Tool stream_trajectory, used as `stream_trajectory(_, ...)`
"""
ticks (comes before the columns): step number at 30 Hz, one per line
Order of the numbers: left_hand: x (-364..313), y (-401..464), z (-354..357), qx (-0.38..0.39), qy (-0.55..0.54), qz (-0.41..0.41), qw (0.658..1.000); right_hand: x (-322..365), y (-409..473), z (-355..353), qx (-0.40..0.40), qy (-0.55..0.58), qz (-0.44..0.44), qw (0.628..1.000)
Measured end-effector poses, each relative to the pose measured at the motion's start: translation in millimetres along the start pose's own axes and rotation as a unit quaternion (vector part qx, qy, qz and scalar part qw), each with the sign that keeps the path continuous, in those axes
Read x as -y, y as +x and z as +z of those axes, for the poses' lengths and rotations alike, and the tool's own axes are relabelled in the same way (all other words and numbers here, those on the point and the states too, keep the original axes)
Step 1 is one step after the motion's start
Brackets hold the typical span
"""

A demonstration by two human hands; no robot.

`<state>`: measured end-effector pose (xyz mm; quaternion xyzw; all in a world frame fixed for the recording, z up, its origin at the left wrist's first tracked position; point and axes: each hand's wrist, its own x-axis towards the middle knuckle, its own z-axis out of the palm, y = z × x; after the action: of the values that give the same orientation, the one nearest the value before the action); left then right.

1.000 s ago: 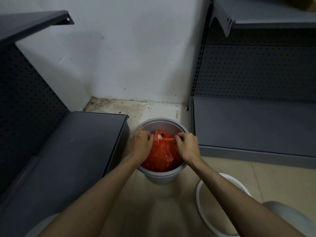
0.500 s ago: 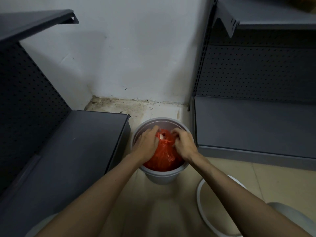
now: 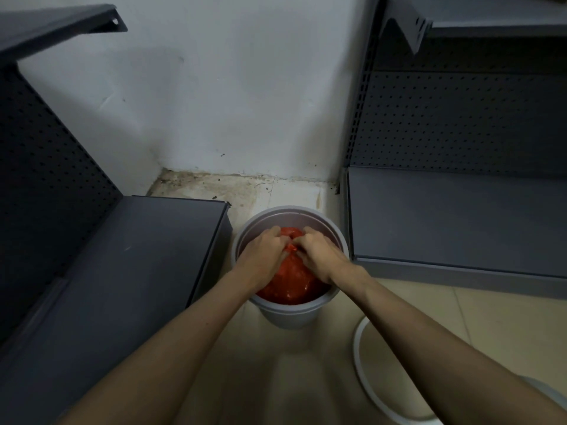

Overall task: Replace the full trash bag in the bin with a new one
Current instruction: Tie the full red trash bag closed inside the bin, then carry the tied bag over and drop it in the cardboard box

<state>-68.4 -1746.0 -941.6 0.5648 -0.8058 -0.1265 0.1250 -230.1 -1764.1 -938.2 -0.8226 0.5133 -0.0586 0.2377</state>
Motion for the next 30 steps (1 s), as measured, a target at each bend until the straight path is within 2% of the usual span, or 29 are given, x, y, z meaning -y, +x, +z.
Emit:
stream_trajectory(6,-23.6,-1.7,-53.9,-0.043,-0.026,-0.006,0.999,27.0,-13.5,-48.1,-0.035,0.062,-0.011,0.997)
stream_trajectory(13,-88.6,3.3,-203.1,-0.068,-0.057,-0.033,0.996,98.9,-46.3,-183.0,-0.105,0.062,-0.029,0.992)
stream_trajectory(21,-176.9,-23.0,-424.0,-0.038,-0.011,-0.009,0.999,216.4,-117.2,-386.0,-0.041,0.015,-0.053,0.998)
stream_trajectory(30,-271.6,-86.7,-634.9,-0.047,0.078,-0.043,0.995,339.2,-189.0,-572.8,-0.025,-0.09,-0.205,0.974)
